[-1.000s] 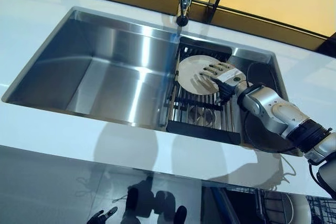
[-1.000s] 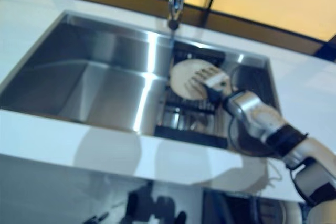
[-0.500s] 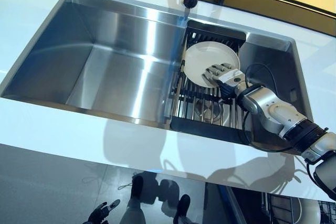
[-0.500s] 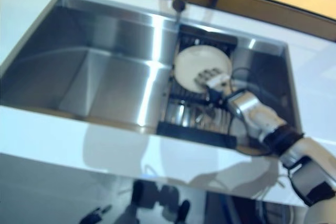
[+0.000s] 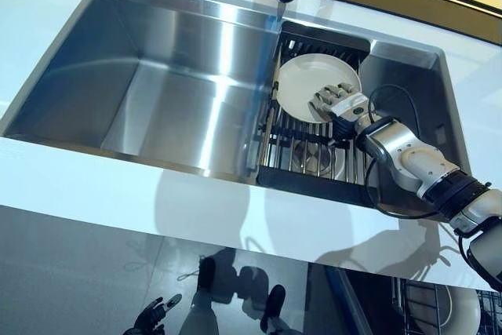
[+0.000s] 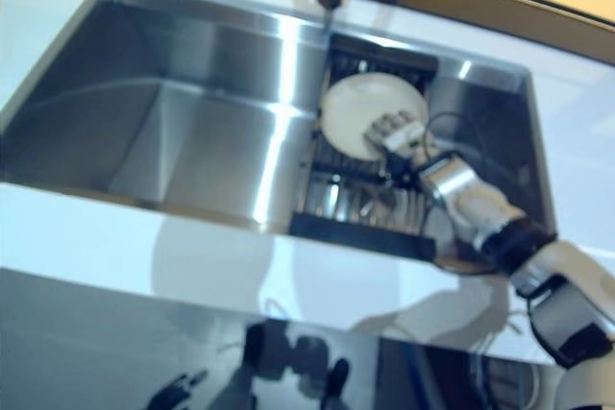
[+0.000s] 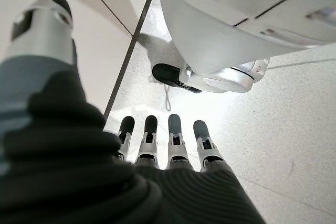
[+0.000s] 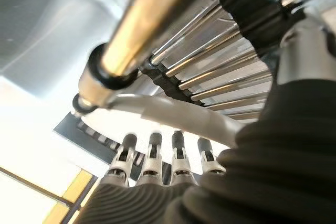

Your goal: Take plates into dishwasher

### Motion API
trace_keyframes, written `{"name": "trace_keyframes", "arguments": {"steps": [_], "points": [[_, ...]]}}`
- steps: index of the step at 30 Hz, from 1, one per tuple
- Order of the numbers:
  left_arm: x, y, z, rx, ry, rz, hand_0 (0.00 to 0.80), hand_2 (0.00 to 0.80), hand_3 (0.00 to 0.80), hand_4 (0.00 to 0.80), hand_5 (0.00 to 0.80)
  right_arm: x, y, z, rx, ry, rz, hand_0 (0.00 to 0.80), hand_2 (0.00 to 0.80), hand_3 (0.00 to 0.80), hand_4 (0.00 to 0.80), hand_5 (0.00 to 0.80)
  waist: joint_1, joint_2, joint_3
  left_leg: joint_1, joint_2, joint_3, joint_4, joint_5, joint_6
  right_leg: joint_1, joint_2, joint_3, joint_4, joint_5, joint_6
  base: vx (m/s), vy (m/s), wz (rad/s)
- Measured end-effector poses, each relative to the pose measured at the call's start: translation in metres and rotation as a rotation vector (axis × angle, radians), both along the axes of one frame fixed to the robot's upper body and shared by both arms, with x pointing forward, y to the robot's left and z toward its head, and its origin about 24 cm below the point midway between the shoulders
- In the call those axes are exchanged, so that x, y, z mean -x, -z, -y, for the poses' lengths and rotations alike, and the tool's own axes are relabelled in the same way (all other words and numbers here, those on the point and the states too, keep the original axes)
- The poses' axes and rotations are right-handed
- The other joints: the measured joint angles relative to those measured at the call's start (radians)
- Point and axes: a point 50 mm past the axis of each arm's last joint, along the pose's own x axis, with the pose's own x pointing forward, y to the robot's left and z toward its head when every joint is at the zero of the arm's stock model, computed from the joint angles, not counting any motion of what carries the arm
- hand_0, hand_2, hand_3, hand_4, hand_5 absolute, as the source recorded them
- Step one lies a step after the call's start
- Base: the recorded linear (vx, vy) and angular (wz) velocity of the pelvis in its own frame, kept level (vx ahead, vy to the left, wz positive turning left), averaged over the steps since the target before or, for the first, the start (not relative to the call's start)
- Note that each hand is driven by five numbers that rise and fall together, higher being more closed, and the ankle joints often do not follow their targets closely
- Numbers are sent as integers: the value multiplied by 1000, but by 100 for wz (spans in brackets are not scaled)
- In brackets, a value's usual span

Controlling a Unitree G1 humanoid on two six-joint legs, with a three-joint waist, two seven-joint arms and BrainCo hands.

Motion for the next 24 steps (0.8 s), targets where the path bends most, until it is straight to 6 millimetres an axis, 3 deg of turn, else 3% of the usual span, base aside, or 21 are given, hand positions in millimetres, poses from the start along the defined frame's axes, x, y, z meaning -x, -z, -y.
{"name": "trace_keyframes", "arguments": {"steps": [8,24], "points": [[-1,2,11,24,22,0,0,0,0,0,0,-3,-15,-3,70,13,75,800,800,800,800,800,-1,42,-1,-32,3,-8,1,21,-2,-32,0,0,0,22,0,-2,3,0],[-4,2,19,45,41,13,0,0,0,0,0,-8,-12,5,117,65,56,800,800,800,800,800,2,80,-26,-40,0,-14,0,32,5,-35,-4,-5,1,31,1,0,0,0]]}}
